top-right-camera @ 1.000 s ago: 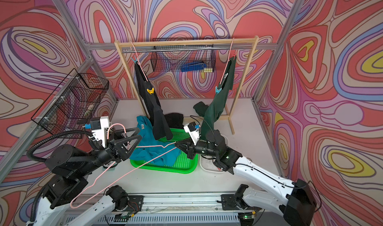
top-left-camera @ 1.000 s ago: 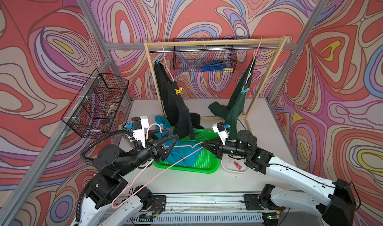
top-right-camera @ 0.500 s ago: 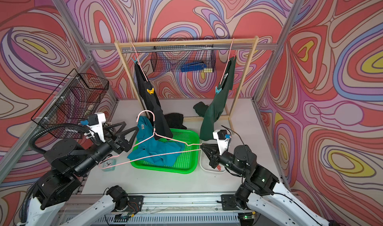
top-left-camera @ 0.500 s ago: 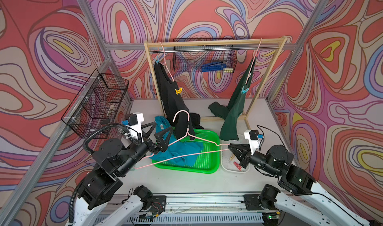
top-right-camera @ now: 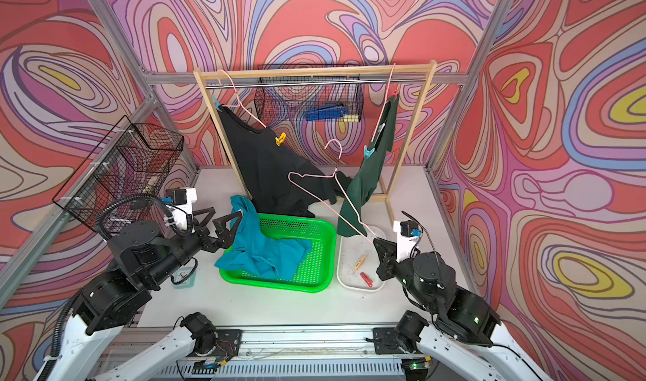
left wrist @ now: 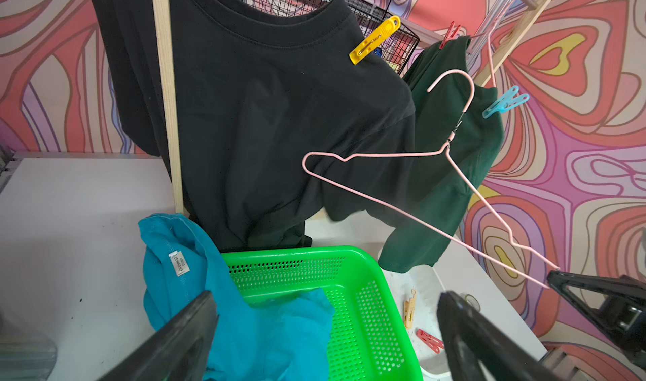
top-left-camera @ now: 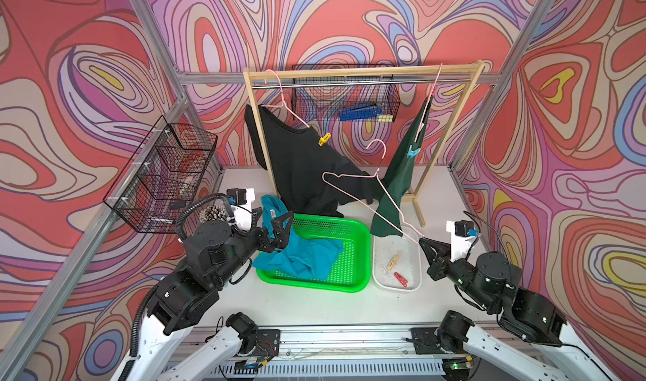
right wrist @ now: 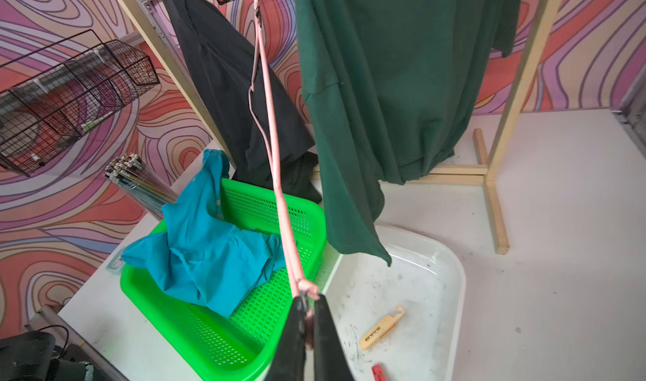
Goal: Remove the clothespins securing t-shirts to the hanger
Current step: Place the hanger on the clothes rail.
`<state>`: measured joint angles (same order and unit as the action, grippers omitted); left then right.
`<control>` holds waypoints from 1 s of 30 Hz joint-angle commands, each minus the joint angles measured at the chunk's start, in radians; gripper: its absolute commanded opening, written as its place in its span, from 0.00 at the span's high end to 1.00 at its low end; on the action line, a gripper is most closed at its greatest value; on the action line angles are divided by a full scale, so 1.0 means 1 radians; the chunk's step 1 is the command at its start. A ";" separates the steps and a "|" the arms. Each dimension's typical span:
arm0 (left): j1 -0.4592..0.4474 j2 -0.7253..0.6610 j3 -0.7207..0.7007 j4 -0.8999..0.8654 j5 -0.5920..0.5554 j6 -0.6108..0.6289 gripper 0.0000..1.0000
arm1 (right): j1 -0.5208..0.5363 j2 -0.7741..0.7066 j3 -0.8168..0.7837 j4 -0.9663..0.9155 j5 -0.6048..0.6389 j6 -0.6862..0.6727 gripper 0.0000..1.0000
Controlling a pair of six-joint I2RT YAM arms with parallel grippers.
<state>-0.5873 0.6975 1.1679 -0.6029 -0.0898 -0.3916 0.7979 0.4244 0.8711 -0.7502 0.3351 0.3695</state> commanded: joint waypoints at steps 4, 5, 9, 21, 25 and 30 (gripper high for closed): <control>0.003 0.016 -0.020 -0.018 -0.036 0.023 0.00 | -0.002 0.007 0.070 -0.136 0.094 -0.012 1.00; 0.002 0.017 -0.026 -0.012 -0.034 0.025 0.00 | -0.003 0.011 0.078 -0.157 0.109 -0.002 1.00; 0.003 0.026 -0.033 -0.005 -0.040 0.028 0.00 | -0.002 0.004 0.093 -0.176 0.148 0.014 1.00; 0.003 0.037 -0.036 -0.018 -0.059 0.043 0.00 | -0.002 0.044 0.273 -0.294 0.289 0.007 1.00; 0.003 0.042 -0.040 -0.024 -0.066 0.044 0.00 | -0.002 0.030 0.339 -0.283 0.264 -0.024 1.00; 0.003 0.043 -0.043 -0.023 -0.064 0.039 0.00 | -0.002 0.016 0.395 -0.296 0.299 -0.040 1.00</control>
<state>-0.5873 0.7357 1.1366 -0.6029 -0.1398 -0.3660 0.7979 0.4553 1.2396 -1.0409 0.5846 0.3496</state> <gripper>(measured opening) 0.998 0.066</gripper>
